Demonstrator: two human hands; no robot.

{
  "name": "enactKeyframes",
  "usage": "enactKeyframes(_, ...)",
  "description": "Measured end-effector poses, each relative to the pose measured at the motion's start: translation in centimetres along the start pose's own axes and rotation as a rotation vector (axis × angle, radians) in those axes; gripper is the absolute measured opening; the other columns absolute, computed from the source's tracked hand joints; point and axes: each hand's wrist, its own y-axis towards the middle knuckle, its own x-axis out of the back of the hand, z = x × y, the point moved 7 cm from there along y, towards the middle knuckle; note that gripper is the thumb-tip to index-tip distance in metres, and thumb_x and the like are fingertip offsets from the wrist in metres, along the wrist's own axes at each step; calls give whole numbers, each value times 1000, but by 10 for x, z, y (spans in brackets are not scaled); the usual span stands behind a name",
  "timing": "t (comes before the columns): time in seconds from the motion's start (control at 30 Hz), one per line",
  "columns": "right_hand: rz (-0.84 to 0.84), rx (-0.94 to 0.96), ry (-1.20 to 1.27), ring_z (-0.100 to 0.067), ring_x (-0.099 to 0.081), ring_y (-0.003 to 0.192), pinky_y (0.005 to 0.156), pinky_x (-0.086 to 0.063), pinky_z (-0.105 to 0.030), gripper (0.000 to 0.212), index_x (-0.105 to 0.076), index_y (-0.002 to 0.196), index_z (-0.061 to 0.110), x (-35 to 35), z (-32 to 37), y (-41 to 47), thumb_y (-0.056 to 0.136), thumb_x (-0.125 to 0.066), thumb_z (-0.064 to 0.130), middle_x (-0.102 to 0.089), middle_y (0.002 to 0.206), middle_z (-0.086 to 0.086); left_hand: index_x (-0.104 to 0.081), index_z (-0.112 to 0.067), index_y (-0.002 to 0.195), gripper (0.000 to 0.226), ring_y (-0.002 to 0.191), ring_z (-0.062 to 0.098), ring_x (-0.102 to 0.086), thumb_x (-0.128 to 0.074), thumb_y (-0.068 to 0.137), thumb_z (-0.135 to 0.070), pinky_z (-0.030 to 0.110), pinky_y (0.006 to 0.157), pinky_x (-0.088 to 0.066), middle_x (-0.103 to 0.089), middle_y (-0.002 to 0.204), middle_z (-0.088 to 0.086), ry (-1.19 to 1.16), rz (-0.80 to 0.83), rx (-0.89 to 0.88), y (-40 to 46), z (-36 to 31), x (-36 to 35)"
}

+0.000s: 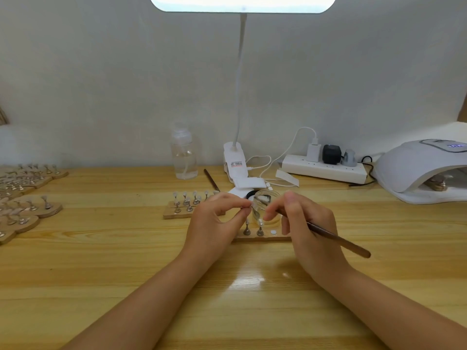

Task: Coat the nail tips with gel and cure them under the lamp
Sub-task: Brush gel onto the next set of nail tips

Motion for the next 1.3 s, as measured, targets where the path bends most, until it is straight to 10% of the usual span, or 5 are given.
enactKeyframes(1.3, 8, -8, 152, -2, -52, 44, 52, -37, -8, 48, -60, 56, 16, 0, -1, 0, 86, -31, 42, -57, 46, -4, -65, -38, 74, 32, 82, -8, -60, -72, 74, -8, 9, 80, -43, -64, 74, -24, 8, 17, 28, 0, 0, 0)
